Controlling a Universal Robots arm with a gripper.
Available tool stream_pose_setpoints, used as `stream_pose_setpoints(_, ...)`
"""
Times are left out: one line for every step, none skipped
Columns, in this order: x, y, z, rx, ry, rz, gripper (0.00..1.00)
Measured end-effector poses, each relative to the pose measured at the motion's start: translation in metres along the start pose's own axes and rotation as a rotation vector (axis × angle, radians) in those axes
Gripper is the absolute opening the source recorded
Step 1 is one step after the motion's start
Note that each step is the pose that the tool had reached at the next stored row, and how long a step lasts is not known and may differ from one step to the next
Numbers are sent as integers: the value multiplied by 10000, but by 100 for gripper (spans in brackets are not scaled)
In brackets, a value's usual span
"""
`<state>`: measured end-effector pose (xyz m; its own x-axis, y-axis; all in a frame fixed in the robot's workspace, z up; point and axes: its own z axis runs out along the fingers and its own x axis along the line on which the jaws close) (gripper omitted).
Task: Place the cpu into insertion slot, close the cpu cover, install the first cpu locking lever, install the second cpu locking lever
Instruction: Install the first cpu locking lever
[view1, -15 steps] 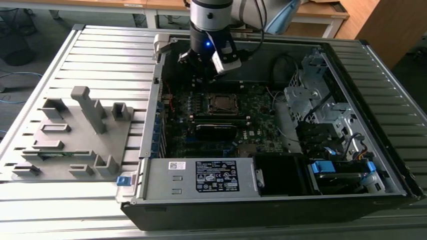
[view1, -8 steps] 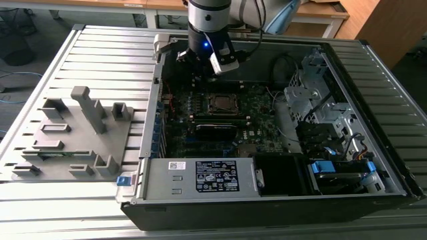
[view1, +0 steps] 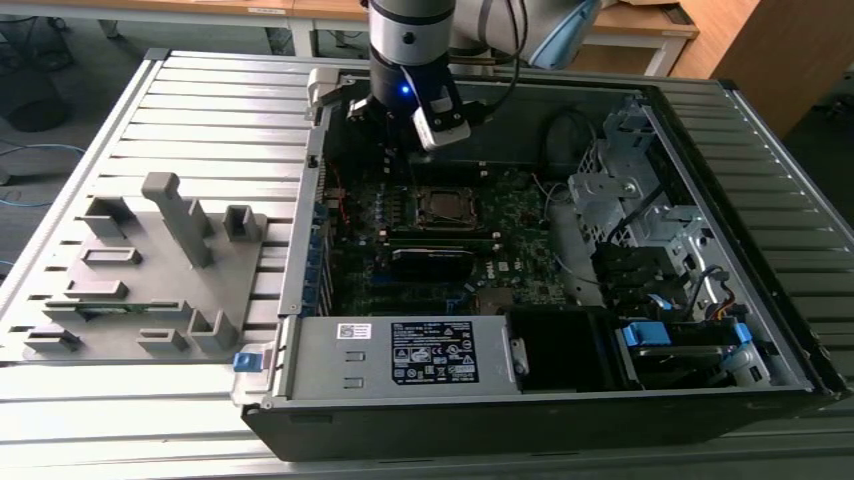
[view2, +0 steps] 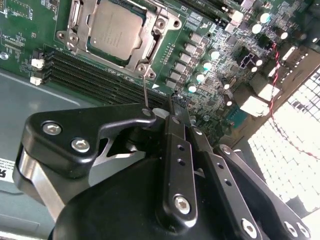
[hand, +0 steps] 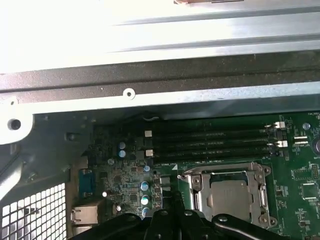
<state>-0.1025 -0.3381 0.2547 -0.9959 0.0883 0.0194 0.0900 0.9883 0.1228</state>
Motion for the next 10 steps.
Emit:
stream_pose_setpoints(1, -1, 0, -12, 2, 1, 11)
stream_pose_setpoints(2, -2, -1, -140, 13, 1, 11)
stream_pose_setpoints(1, -2, 0, -258, 23, 0, 11)
stream_pose_setpoints(1, -3, 0, -340, 30, -2, 11)
stream_pose_setpoints(1, -3, -1, -408, 37, -2, 11)
stream_pose_setpoints(1, -3, 0, -427, 38, -2, 11)
stream_pose_setpoints(1, -3, 0, -428, 38, -2, 11)
stream_pose_setpoints(3, -3, 1, -431, 37, -2, 11)
stream_pose_setpoints(9, -4, 2, -432, 37, -3, 11)
stream_pose_setpoints(16, -5, 4, -434, 38, -3, 11)
